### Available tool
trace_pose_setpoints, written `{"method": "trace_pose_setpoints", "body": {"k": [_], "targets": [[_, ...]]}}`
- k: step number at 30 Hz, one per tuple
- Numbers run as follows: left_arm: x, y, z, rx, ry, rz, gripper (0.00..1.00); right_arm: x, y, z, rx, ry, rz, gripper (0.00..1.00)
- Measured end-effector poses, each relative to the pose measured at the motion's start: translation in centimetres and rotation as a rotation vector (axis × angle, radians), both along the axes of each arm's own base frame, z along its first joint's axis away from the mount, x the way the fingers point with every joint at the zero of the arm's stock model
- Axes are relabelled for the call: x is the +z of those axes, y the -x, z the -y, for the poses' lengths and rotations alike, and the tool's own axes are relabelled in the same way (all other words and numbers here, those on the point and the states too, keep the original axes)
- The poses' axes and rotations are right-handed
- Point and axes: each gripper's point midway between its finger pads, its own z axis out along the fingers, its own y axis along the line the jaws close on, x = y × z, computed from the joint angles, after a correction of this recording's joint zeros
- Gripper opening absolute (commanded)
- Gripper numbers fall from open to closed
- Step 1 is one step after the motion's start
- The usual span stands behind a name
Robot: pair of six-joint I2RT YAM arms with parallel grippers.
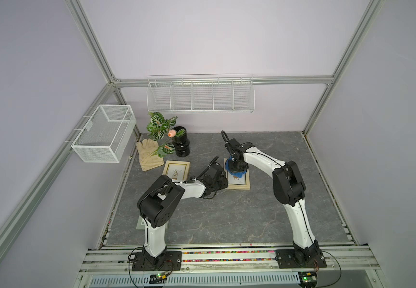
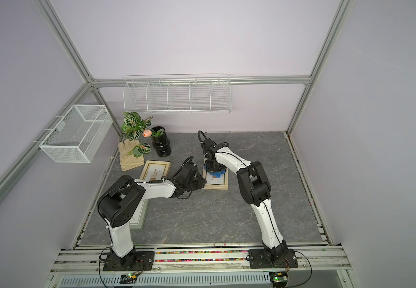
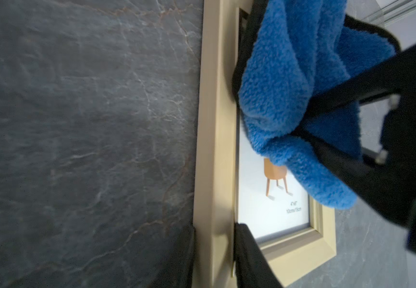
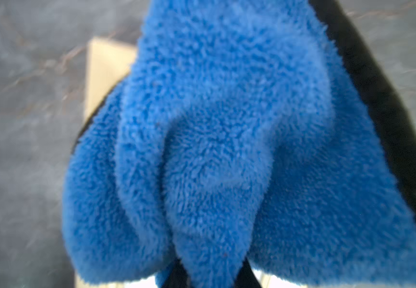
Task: Wipe the picture frame with a cloth
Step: Wipe the dirt from the picture frame.
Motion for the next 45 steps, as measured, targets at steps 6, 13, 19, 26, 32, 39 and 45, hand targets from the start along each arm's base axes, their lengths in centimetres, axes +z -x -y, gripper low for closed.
{"method": "trace_pose_setpoints", "body": {"k": [6,13,19,26,32,39,45], "targets": [[0.1,-0.1,0.1,0.0,0.003,0.003,0.31,0.0,-1.4,3.6,-0.051,0.057,0.009,0.07],[0.0,-0.1,0.2,-0.003,0.006,0.007,0.31,0.9,-2.5,2.9,-0.041,0.08,0.03,0.07],[0.0,-0.1,0.2,-0.003,0.006,0.007,0.31,-0.2,-3.0,0.0,0.007,0.094,0.036,0.07],[0.0,-0.1,0.2,-0.002,0.005,0.007,0.31,0.1,-2.5,4.4,-0.043,0.137,0.011,0.07],[0.0,-0.1,0.2,-0.003,0.001,0.003,0.31,0.7,-2.0,4.4,-0.041,0.142,0.014,0.07],[0.0,-0.1,0.2,0.0,-0.001,0.003,0.31,0.3,0.5,-0.6,0.056,0.11,-0.004,0.07],[0.0,-0.1,0.2,0.0,-0.001,0.003,0.31,-0.1,0.7,2.6,0.007,0.115,-0.031,0.07]]}}
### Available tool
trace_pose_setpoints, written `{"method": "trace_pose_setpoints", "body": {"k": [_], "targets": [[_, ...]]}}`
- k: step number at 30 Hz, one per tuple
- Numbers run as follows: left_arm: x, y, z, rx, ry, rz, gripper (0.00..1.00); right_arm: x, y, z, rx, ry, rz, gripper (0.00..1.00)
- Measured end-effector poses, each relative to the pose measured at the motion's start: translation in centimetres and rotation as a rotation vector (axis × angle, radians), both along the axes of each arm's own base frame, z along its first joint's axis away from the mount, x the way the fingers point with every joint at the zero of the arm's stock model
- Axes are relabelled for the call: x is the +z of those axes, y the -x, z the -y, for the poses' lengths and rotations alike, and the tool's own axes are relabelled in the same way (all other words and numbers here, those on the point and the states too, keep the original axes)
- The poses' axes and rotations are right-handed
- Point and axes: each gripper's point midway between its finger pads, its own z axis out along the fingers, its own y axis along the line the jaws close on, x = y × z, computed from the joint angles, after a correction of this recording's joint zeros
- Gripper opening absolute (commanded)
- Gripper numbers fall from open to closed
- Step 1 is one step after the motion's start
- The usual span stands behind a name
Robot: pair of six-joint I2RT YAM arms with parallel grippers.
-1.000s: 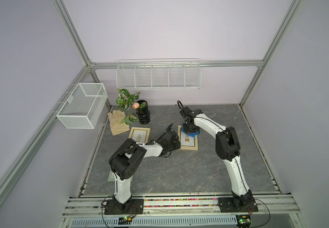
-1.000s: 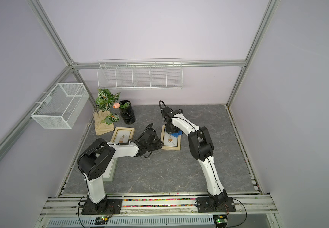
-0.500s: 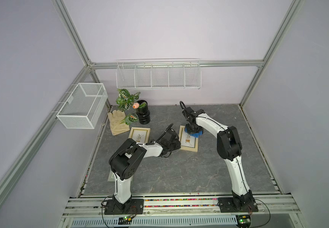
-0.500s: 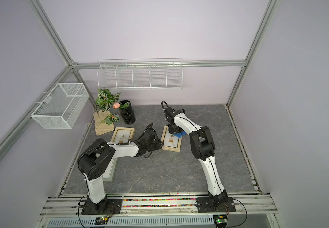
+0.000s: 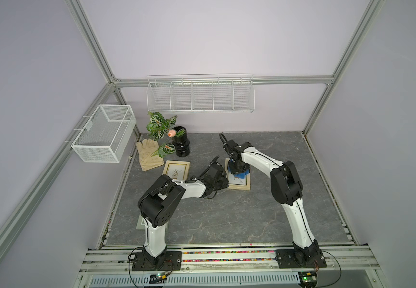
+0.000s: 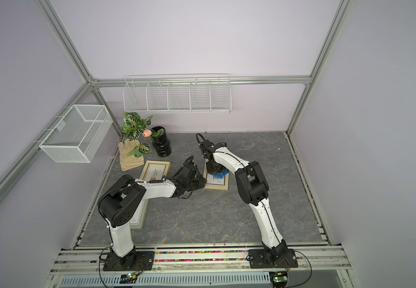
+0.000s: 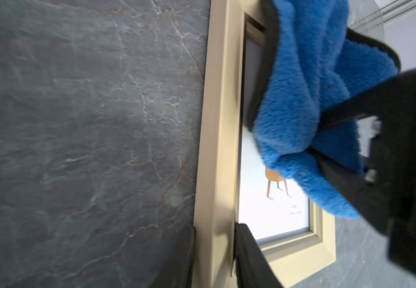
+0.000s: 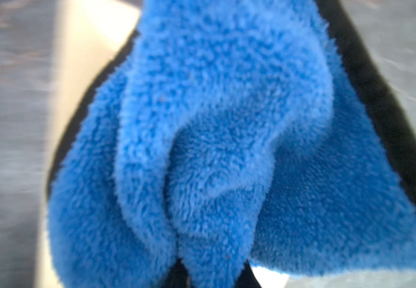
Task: Wipe the picture frame with a cloth
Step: Wipe the dirt from the picture frame.
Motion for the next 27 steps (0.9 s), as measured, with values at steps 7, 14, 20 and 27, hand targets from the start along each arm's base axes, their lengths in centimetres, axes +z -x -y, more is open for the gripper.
{"method": "trace_pose_setpoints", "body": {"k": [7,14,20,27], "targets": [[0.0,0.0,0.0,-0.001,-0.001,0.0,0.31,-0.4,5.5,-0.6,0.036,-0.068,-0.064,0.07],[-0.1,0.0,0.0,-0.001,-0.001,0.0,0.31,-0.1,4.6,-1.7,0.017,-0.127,-0.057,0.07],[-0.1,0.0,0.0,-0.001,-0.001,0.0,0.31,0.4,-1.7,-1.4,-0.03,-0.127,0.024,0.07],[-0.1,0.0,0.0,-0.001,-0.001,0.0,0.31,-0.3,0.2,-1.1,0.0,-0.075,0.026,0.07]]}}
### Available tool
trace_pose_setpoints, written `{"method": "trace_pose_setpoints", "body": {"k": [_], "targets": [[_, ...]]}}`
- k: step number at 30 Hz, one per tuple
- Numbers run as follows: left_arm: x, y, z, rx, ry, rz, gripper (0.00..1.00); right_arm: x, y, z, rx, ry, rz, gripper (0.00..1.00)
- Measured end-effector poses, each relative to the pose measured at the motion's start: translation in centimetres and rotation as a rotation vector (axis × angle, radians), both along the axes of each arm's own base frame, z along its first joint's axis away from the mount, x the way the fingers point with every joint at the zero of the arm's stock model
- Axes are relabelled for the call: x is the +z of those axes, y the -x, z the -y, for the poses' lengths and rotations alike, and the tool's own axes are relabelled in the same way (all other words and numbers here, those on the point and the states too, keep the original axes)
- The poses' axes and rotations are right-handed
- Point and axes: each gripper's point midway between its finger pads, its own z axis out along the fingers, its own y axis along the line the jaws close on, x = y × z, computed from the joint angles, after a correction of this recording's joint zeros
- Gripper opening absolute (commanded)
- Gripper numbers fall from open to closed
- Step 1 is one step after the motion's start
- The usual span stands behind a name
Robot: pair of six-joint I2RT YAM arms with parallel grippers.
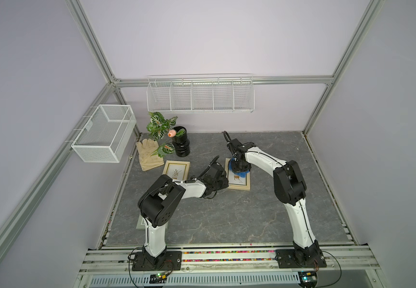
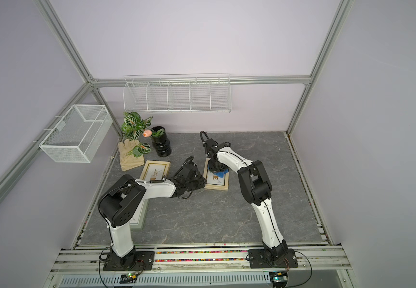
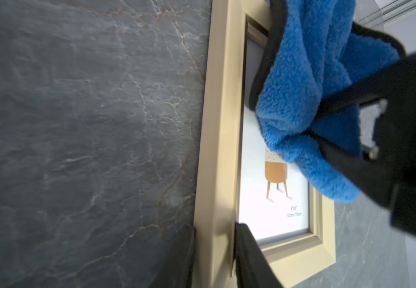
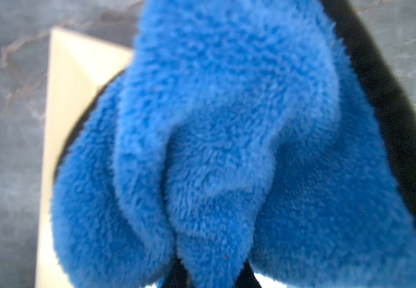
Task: Wipe the picture frame with a cloth
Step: Wipe the dirt from the picture frame.
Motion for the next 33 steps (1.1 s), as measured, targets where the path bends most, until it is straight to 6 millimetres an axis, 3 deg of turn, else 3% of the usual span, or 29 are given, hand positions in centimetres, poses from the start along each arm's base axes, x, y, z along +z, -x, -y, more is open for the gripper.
{"method": "trace_pose_setpoints", "body": {"k": [3,5,8,14,16,20,24,27,30,33], "targets": [[0.0,0.0,0.0,0.0,0.0,0.0,0.31,0.0,3.3,-0.3,0.033,0.005,-0.033,0.08],[0.0,0.0,0.0,0.0,0.0,0.0,0.31,0.1,4.5,-0.8,0.051,0.003,-0.052,0.08],[0.0,0.0,0.0,0.0,-0.001,-0.001,0.31,0.4,3.9,-1.1,0.049,-0.006,-0.056,0.07],[0.0,0.0,0.0,0.0,-0.003,-0.002,0.31,1.0,-2.7,-0.7,-0.005,-0.012,0.011,0.07],[0.0,0.0,0.0,0.0,-0.003,-0.002,0.31,0.7,-3.7,0.1,-0.018,0.001,0.017,0.07],[0.0,0.0,0.0,0.0,-0.003,-0.003,0.31,0.0,-2.3,1.2,-0.016,0.034,0.002,0.06],[0.0,0.0,0.0,0.0,-0.004,-0.004,0.31,0.2,2.2,1.4,0.024,0.038,-0.036,0.07],[0.0,0.0,0.0,0.0,-0.006,-0.007,0.31,0.4,4.3,1.2,0.046,0.04,-0.06,0.07],[0.0,-0.1,0.1,0.0,-0.006,-0.007,0.31,0.6,3.4,1.5,0.029,0.029,-0.056,0.07],[0.0,-0.1,0.1,0.0,-0.007,-0.007,0.31,1.0,0.5,2.2,-0.013,0.016,-0.026,0.07]]}}
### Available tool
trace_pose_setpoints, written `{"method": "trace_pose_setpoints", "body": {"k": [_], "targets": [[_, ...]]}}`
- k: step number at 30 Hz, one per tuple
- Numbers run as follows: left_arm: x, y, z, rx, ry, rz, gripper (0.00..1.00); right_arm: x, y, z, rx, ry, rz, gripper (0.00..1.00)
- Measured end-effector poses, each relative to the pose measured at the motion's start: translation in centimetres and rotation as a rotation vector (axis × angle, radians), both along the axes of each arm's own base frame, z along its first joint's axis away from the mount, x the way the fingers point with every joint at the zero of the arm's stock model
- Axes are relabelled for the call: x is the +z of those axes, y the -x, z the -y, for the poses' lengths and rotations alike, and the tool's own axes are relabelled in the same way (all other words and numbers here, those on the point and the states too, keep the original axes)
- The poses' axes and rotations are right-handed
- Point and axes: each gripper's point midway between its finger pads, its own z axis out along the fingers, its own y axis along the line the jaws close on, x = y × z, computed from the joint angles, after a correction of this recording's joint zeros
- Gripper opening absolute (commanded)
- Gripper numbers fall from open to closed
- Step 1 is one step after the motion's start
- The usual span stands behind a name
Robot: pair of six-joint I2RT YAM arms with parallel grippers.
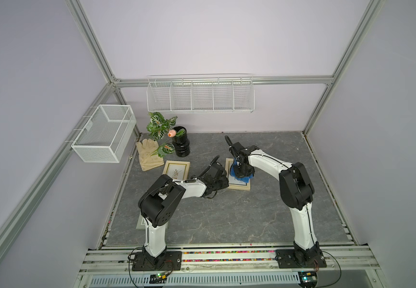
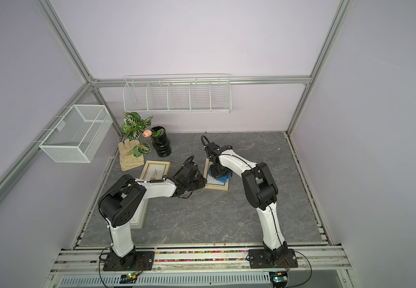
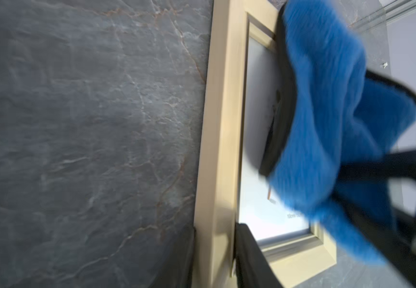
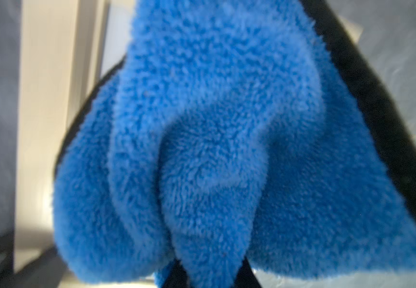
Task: Wipe the picture frame with a cloth
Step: Wipe the dirt from the picture frame.
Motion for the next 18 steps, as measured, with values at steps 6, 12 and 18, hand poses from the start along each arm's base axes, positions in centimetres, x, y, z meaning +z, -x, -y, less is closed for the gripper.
{"method": "trace_pose_setpoints", "body": {"k": [6,12,18], "targets": [[0.0,0.0,0.0,0.0,0.0,0.0,0.31,-0.4,-2.2,0.6,-0.03,-0.008,0.03,0.07],[0.0,0.0,0.0,0.0,0.001,0.001,0.31,-0.2,3.5,0.5,0.01,-0.02,0.005,0.08],[0.0,0.0,0.0,0.0,0.001,0.001,0.31,-0.3,6.1,-0.3,0.017,-0.047,-0.03,0.07]]}}
